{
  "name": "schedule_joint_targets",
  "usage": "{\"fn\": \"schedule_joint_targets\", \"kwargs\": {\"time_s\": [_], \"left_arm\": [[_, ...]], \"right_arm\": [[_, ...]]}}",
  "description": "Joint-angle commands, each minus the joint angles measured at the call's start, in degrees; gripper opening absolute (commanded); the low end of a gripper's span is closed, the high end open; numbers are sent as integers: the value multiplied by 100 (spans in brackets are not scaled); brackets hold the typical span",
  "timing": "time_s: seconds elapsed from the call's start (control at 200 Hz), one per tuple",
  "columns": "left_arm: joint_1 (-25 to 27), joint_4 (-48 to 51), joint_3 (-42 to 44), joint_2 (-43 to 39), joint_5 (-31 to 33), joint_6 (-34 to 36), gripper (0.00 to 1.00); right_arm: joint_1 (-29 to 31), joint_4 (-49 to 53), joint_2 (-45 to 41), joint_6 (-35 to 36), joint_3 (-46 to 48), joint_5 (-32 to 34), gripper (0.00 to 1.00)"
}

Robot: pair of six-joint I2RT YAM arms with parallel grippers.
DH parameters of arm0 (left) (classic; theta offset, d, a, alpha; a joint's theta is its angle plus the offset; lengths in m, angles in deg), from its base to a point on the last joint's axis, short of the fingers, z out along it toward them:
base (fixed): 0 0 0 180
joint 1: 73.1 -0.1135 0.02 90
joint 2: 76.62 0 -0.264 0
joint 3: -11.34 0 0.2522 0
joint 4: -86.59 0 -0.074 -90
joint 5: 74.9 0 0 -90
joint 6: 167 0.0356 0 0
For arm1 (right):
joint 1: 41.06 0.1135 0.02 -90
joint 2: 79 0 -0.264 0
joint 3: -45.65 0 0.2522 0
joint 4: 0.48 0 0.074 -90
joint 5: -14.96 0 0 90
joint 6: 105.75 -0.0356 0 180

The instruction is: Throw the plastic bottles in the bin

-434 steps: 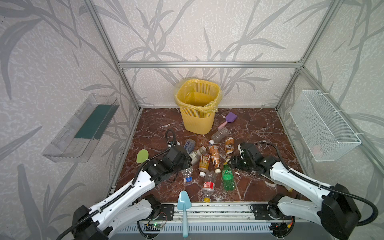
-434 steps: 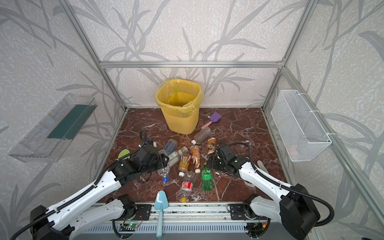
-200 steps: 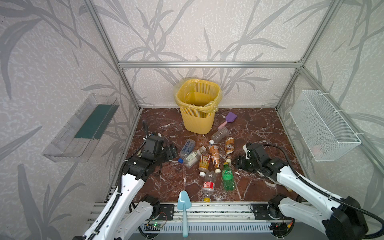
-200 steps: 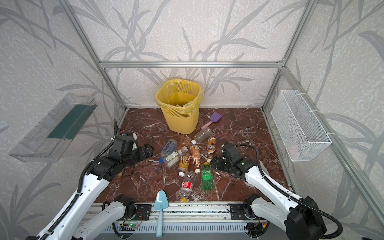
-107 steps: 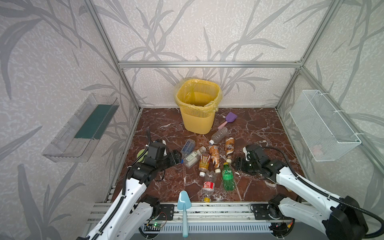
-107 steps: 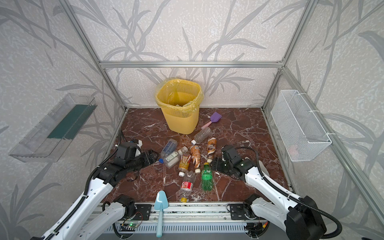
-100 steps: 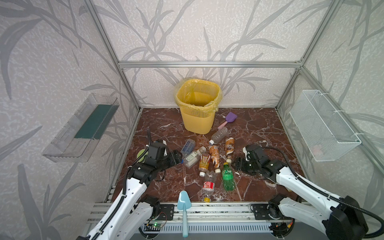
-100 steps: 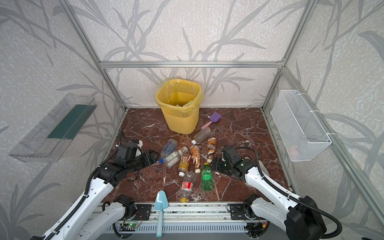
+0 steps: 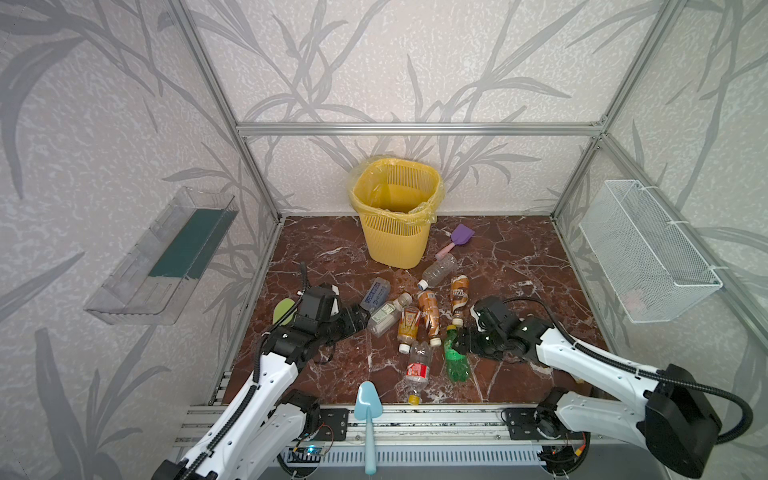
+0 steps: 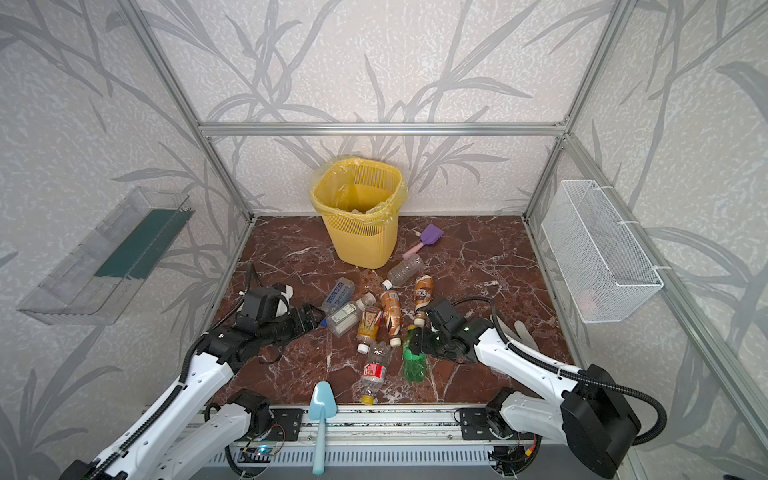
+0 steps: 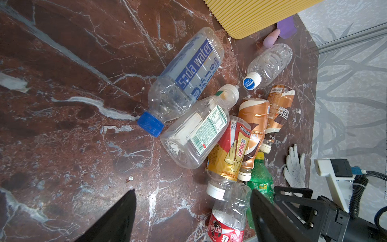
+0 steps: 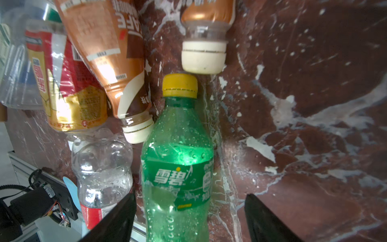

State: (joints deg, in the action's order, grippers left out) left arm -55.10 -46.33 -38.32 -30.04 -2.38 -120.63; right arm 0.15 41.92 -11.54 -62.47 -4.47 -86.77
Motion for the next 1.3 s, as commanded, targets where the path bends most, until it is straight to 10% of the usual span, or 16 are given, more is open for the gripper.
{"fn": "schedule_joint_targets", "kwargs": {"time_s": [0.0,1.294], "left_arm": [[19,-71,68,-41,-72,-35,85],[20,131,57,-110,7,13,85]], "right_arm": [[255,212,175,-24,-261,200,83],[1003,879,178,-201,-713,719,54]]}}
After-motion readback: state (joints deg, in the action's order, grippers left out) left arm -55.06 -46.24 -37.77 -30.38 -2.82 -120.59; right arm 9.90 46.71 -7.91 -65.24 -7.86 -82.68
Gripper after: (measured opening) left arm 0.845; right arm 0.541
